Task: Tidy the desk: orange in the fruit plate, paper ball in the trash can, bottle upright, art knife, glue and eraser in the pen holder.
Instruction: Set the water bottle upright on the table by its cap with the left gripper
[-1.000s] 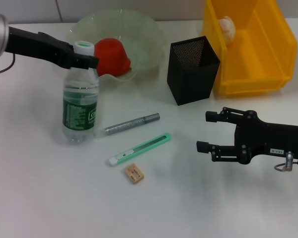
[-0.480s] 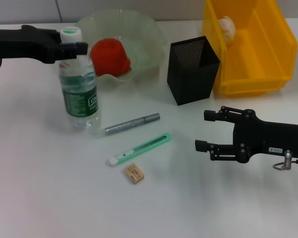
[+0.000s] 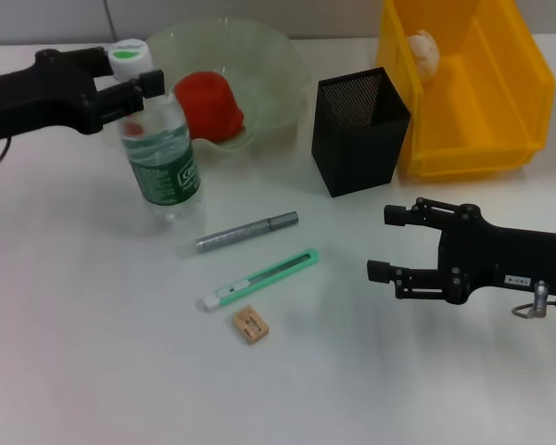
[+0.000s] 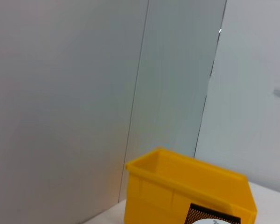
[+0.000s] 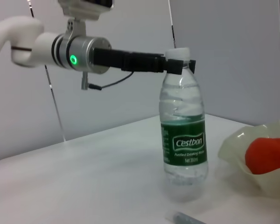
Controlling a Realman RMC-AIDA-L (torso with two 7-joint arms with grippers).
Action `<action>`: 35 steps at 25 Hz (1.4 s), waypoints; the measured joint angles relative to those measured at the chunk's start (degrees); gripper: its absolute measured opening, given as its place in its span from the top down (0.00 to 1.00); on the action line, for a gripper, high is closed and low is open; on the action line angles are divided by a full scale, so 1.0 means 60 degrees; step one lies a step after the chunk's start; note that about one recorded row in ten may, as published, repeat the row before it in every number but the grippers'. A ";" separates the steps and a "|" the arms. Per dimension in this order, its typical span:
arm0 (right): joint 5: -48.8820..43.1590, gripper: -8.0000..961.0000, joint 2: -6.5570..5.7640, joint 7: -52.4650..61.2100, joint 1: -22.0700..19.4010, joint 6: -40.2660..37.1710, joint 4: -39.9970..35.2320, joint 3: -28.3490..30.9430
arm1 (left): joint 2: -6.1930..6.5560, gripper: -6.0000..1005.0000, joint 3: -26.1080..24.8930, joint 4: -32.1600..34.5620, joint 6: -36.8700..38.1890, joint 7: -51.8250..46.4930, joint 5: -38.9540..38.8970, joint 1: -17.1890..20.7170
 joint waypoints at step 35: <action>-0.0003 0.14 -0.0001 -0.0132 -0.0036 -0.0028 0.0017 0.0259 | -0.0367 0.47 -0.0084 -0.2642 0.0014 0.3724 -0.1957 0.0447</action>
